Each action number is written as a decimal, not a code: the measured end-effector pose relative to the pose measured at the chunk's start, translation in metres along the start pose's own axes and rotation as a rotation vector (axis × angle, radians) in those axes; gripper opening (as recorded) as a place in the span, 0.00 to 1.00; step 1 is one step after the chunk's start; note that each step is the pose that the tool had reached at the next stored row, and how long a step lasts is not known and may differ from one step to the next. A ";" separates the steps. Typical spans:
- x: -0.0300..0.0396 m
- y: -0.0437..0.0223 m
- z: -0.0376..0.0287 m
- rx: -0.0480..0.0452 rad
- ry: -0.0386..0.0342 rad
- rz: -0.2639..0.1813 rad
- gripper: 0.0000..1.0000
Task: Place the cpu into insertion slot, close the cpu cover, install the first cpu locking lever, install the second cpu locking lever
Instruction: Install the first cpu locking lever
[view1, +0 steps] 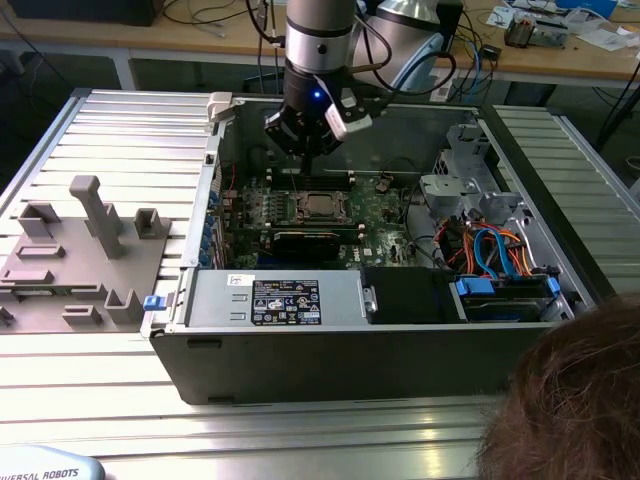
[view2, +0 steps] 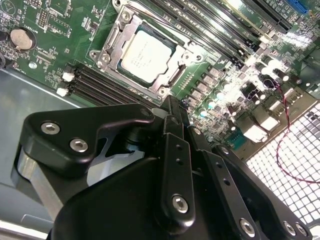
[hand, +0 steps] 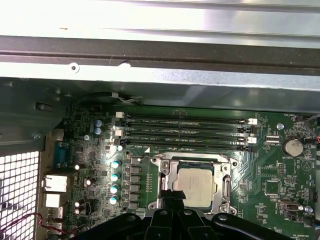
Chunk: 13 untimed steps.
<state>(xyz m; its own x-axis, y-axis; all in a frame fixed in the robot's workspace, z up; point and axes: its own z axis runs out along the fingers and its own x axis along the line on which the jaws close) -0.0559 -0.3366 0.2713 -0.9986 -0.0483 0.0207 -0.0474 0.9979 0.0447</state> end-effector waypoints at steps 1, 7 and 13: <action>0.0004 0.0000 0.0000 0.0001 0.0000 0.000 0.11; 0.0021 0.0001 0.0000 0.0000 0.0000 0.000 0.11; 0.0044 0.0002 0.0001 0.0000 0.0000 0.000 0.11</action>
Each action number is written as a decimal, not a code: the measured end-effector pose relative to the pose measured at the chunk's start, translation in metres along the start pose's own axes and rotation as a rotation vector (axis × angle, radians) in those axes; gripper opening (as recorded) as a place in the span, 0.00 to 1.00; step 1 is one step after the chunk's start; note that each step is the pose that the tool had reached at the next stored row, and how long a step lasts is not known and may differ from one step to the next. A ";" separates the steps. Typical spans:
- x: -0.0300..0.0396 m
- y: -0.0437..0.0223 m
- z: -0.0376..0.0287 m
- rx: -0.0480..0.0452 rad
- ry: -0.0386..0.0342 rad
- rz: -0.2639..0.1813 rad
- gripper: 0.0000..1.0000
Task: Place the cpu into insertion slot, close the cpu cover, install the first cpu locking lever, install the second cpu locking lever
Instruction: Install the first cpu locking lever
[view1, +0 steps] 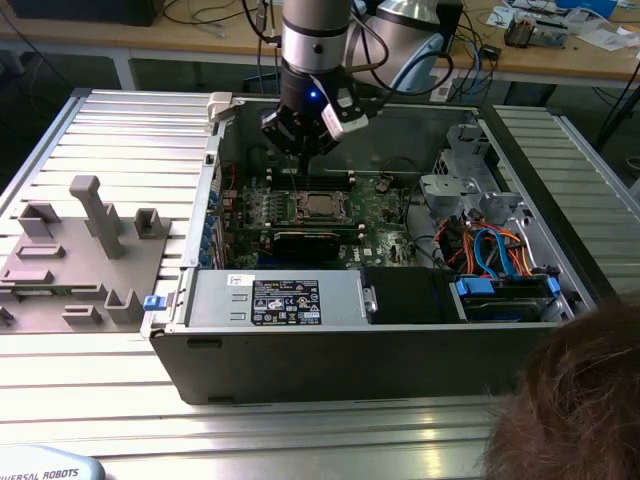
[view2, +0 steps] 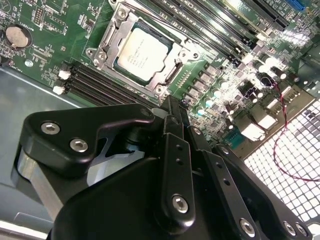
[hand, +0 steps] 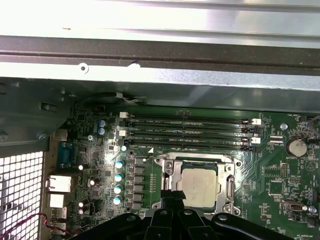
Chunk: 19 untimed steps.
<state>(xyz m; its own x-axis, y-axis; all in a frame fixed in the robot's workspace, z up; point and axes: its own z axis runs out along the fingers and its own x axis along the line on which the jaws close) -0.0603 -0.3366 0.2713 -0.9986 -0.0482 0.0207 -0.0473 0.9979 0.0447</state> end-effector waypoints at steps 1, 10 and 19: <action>0.0005 0.0000 0.0000 0.0000 0.0000 0.000 0.11; 0.0051 0.0002 0.0001 0.0000 0.0000 0.000 0.11; 0.0129 0.0008 0.0006 0.0000 0.0001 0.000 0.11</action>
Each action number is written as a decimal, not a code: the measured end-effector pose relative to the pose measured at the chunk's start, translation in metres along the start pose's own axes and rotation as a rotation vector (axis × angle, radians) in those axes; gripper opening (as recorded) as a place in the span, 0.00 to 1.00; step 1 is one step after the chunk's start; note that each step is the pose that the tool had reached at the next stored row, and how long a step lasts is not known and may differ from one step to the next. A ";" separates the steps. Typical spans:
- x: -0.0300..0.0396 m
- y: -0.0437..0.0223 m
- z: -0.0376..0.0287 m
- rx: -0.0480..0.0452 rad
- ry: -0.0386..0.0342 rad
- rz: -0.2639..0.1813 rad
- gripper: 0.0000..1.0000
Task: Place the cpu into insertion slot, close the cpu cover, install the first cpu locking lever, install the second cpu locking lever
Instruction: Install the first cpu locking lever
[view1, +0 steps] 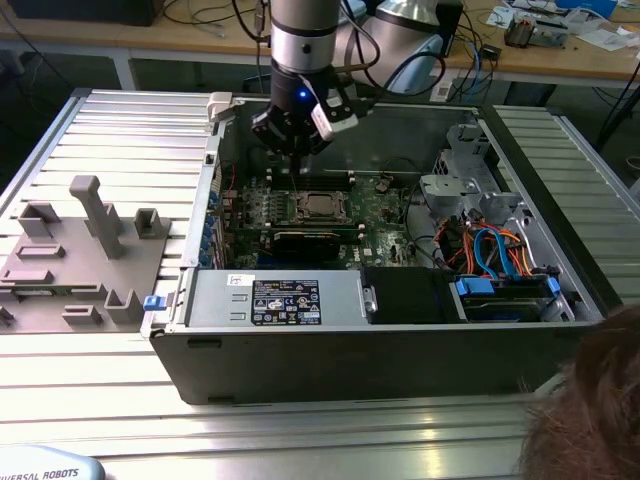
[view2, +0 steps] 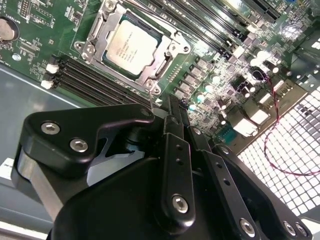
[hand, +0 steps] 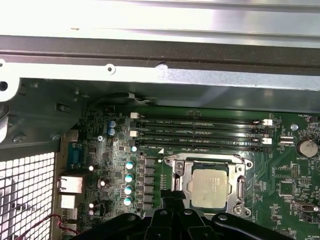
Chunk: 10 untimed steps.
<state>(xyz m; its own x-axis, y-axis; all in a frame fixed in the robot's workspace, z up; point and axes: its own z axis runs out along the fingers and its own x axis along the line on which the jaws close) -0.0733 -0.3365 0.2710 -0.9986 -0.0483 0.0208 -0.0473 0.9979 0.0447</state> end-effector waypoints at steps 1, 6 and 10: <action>0.0011 0.0001 0.0001 -0.0001 -0.0001 0.000 0.11; 0.0061 0.0007 0.0004 -0.0001 -0.0001 0.000 0.11; 0.0096 0.0011 0.0007 -0.0001 -0.0002 0.000 0.11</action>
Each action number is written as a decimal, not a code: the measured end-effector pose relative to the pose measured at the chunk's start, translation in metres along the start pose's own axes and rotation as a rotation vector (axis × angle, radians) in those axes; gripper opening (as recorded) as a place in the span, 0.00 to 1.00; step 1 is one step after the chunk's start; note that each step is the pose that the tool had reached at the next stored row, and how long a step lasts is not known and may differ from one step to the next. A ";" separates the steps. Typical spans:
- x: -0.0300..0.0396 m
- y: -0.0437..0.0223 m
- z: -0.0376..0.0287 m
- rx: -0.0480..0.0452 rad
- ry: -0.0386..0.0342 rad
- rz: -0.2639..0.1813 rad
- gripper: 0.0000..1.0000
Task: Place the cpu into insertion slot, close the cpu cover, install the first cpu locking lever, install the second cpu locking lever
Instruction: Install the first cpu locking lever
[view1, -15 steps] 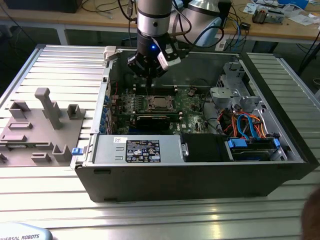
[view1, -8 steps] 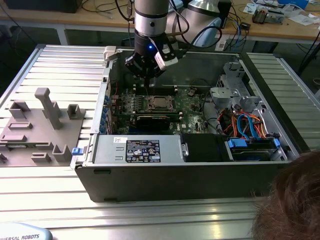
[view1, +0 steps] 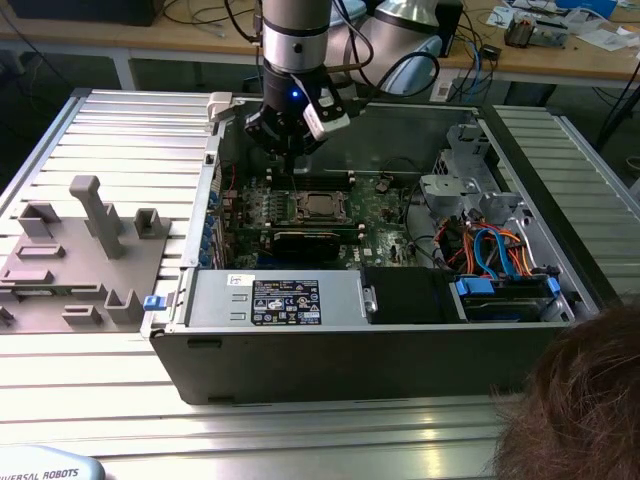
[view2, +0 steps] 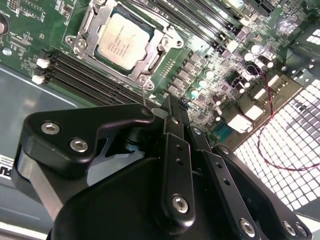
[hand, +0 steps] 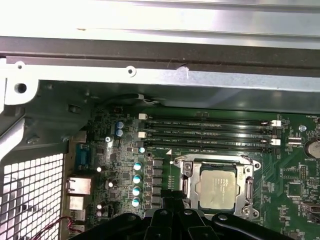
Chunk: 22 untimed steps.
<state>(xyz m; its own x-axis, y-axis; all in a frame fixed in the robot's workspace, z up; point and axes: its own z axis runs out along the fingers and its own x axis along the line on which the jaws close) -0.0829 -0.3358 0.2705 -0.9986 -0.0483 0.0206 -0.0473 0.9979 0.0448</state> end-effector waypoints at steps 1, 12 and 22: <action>0.0008 0.0001 0.0000 0.0001 0.0001 0.000 0.11; 0.0071 0.0004 0.0003 0.0000 0.0000 0.000 0.11; 0.0107 0.0033 0.0005 -0.0005 0.0001 0.000 0.11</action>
<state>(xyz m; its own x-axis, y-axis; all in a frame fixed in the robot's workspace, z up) -0.0937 -0.3331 0.2704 -0.9986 -0.0483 0.0207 -0.0473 0.9979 0.0452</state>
